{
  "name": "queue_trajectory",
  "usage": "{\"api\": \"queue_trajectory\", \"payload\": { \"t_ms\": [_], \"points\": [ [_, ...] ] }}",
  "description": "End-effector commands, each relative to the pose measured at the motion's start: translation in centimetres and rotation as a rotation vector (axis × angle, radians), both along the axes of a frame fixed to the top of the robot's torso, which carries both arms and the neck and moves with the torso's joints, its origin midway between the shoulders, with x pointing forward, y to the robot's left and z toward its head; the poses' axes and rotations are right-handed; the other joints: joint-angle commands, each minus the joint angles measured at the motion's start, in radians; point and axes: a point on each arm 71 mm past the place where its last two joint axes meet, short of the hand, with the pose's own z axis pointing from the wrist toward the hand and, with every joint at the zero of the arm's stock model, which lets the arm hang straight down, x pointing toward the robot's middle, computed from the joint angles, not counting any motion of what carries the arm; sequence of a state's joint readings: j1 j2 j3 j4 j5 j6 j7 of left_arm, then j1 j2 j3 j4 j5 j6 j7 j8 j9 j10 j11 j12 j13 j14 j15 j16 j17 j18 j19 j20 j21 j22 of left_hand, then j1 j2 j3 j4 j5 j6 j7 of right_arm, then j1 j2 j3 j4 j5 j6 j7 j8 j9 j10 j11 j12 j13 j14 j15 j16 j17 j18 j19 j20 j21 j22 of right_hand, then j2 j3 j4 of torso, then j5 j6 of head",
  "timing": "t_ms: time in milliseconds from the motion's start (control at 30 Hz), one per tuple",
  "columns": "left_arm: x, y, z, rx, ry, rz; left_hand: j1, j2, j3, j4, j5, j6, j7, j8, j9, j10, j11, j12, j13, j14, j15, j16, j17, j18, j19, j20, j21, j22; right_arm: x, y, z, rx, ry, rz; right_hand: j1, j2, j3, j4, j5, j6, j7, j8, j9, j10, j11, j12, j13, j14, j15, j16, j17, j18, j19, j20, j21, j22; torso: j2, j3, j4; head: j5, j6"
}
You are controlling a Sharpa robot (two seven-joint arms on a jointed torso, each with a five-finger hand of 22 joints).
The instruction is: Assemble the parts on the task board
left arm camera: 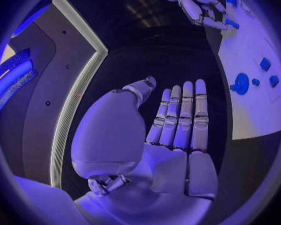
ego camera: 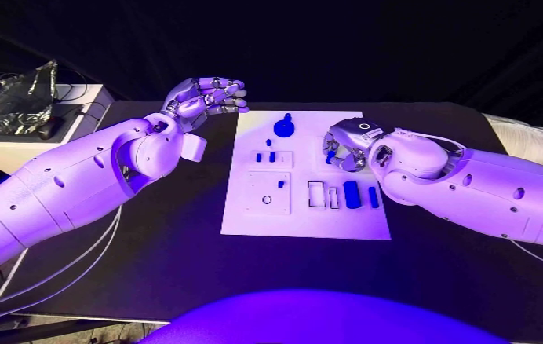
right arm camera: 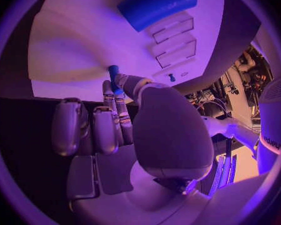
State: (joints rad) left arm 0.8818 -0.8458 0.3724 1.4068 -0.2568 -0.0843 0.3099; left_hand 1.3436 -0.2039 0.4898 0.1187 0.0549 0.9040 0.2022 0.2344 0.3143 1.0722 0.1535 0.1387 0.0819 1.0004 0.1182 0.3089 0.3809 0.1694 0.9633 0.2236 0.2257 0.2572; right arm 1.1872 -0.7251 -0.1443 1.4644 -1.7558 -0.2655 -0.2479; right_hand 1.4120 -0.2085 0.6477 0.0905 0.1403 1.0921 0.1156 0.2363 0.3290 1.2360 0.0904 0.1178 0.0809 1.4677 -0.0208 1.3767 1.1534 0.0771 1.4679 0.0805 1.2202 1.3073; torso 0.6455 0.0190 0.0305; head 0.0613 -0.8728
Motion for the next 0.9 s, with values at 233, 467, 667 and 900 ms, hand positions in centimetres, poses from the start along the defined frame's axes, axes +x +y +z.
{"api": "queue_trajectory", "payload": {
  "t_ms": [233, 467, 667, 900],
  "points": [
    [0.1, 0.0, 0.0, -0.005, -0.008, -0.009, 0.004, 0.006, -0.006, 0.005, -0.004, -0.002, 0.001, -0.001, -0.002, -0.009, 0.001, 0.005, 0.001, -0.006, -0.003, -0.005, 0.002, 0.013, 0.002, 0.004, -0.008, -0.003, 0.0, -0.5, 2.2, 0.134, -0.114, -0.028, -0.004, 0.031, 0.014, -0.012, -0.004, 0.006, -0.003, 0.016, 0.027, 0.059, -0.045, 0.002, 0.011, 0.028, -0.011, 0.006, -0.001, -0.006, 0.023, -0.01, 0.004, 0.044, -0.002, -0.0016, 0.0022, 0.0, 0.0],
    [0.2, 0.2, -0.1, -0.003, -0.004, 0.0, 0.004, 0.006, -0.006, 0.005, -0.004, -0.002, 0.001, -0.001, -0.002, -0.009, 0.001, 0.005, 0.001, -0.006, -0.003, -0.005, 0.002, 0.013, 0.002, 0.004, -0.008, -0.003, -0.5, -0.3, 4.2, 0.214, -0.095, -0.028, -0.006, 0.03, 0.017, -0.014, -0.005, 0.005, -0.004, 0.017, 0.029, 0.06, -0.045, 0.001, 0.011, 0.028, -0.011, 0.006, 0.0, -0.007, 0.024, -0.01, 0.007, 0.046, -0.003, -0.002, -0.0005, 0.007, 0.0],
    [0.4, 0.2, -0.4, -0.004, 0.001, 0.007, 0.005, 0.006, -0.007, 0.006, -0.004, -0.002, 0.001, 0.0, -0.002, -0.009, 0.001, 0.005, 0.002, -0.006, -0.003, -0.004, 0.003, 0.013, 0.003, 0.004, -0.01, -0.005, -1.7, 2.3, 4.6, 0.249, -0.054, 0.041, -0.006, 0.029, 0.019, -0.017, -0.004, 0.005, -0.003, 0.018, 0.031, 0.06, -0.045, 0.0, 0.011, 0.028, -0.012, 0.006, -0.001, -0.006, 0.023, -0.011, 0.005, 0.045, -0.007, -0.0031, -0.0031, 0.015, 0.0],
    [0.7, 0.0, -0.6, -0.009, 0.004, 0.012, 0.006, 0.005, -0.011, 0.008, -0.004, -0.006, 0.004, -0.003, -0.004, -0.01, 0.003, 0.006, 0.002, -0.007, -0.002, -0.004, 0.005, 0.013, 0.006, 0.004, -0.013, -0.008, -3.5, 6.2, 3.4, 0.246, -0.023, 0.142, -0.008, 0.03, 0.022, -0.02, -0.001, 0.002, -0.003, 0.02, 0.033, 0.059, -0.045, -0.003, 0.011, 0.027, -0.012, 0.005, -0.004, -0.006, 0.022, -0.012, 0.001, 0.043, -0.013, -0.0052, 0.0007, 0.024, 0.0]
  ]
}}
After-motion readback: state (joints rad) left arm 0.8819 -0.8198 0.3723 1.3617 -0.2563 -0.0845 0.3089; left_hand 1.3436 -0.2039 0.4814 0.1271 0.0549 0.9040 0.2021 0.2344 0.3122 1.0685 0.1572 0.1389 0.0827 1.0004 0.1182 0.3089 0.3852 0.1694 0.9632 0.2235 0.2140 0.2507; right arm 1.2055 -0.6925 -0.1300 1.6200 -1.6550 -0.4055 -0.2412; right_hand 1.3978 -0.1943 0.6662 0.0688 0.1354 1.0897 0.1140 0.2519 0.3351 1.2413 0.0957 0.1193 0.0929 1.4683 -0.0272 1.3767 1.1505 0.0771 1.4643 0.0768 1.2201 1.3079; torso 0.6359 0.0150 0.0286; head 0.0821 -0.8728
